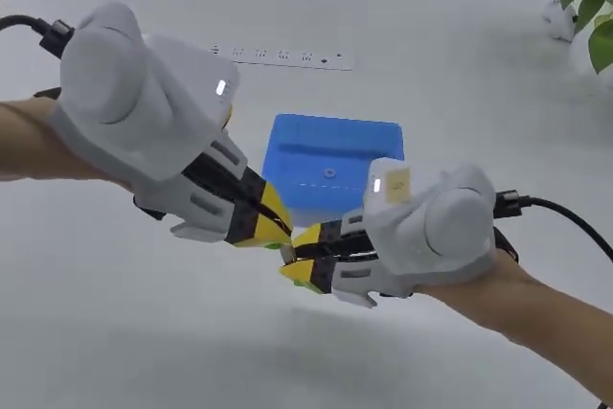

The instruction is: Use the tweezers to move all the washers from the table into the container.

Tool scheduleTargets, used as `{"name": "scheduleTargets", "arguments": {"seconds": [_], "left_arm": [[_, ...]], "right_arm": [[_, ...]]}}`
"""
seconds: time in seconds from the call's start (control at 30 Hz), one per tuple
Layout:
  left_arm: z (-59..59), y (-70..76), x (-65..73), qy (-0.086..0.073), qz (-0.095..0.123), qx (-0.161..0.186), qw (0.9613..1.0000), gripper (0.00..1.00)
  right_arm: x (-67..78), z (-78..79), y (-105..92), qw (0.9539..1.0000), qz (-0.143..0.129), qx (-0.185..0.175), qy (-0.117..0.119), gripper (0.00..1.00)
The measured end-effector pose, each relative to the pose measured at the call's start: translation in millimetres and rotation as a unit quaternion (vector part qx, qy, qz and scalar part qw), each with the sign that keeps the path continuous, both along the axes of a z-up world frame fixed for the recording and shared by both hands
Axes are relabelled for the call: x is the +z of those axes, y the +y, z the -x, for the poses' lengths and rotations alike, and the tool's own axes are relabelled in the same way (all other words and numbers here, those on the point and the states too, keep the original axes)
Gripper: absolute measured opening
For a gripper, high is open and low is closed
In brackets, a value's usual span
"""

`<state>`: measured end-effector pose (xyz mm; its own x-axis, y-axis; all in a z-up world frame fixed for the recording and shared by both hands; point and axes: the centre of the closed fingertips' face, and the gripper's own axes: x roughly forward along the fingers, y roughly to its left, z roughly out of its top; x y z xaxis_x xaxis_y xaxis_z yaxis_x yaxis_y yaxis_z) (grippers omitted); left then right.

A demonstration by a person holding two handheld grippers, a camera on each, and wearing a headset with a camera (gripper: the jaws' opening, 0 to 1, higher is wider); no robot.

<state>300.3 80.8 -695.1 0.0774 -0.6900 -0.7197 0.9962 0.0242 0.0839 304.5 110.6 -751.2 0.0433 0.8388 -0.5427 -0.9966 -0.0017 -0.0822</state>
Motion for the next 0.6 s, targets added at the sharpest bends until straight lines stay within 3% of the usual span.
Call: {"name": "scheduleTargets", "arguments": {"seconds": [0.23, 0.6], "left_arm": [[-4.6, -7.6, -6.2, -0.010, -0.004, -0.016, 0.9998, 0.06], [-10.0, -13.8, -15.0, -0.007, -0.008, -0.028, 0.9996, 0.06]], "right_arm": [[-6.3, -7.7, -6.4, 0.9999, 0.000, -0.015, -0.002, 0.10], [-15.2, -13.2, -12.1, 0.9996, 0.002, -0.025, -0.007, 0.11]]}}
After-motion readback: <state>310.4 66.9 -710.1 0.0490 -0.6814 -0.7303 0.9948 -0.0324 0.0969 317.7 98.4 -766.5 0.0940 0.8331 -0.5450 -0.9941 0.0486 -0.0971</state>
